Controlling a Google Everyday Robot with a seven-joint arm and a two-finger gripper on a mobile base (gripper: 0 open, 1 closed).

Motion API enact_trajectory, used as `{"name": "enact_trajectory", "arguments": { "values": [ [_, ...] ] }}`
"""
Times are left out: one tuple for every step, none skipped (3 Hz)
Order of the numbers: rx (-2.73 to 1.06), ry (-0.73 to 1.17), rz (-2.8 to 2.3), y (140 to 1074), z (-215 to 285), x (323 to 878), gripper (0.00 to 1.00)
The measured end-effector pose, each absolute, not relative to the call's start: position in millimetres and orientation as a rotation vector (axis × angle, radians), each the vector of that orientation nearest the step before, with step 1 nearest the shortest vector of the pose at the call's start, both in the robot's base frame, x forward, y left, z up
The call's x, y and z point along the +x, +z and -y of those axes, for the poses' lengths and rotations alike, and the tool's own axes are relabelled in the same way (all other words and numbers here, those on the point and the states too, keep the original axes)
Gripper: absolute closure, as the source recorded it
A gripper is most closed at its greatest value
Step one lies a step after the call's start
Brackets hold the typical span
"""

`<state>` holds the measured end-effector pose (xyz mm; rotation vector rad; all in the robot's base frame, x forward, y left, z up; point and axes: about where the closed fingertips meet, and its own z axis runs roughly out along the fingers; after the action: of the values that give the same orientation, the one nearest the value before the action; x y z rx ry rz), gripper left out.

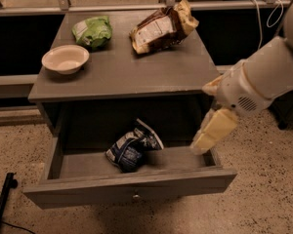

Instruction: Pick blue chip bag from top drawer and place on counter

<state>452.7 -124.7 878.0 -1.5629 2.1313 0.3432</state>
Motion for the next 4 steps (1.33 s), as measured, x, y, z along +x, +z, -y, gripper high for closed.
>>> {"name": "enact_trajectory", "arguments": {
  "values": [
    [-1.511,0.441,-2.077,835.0,83.3,445.5,0.0],
    [-1.542,0.436,-2.012,791.4,39.3,444.4,0.0],
    [-1.491,0.387,-1.988,795.4,37.4,458.2,0.0],
    [-1.491,0.386,-1.988,795.3,37.4,458.3,0.0]
  ]
}}
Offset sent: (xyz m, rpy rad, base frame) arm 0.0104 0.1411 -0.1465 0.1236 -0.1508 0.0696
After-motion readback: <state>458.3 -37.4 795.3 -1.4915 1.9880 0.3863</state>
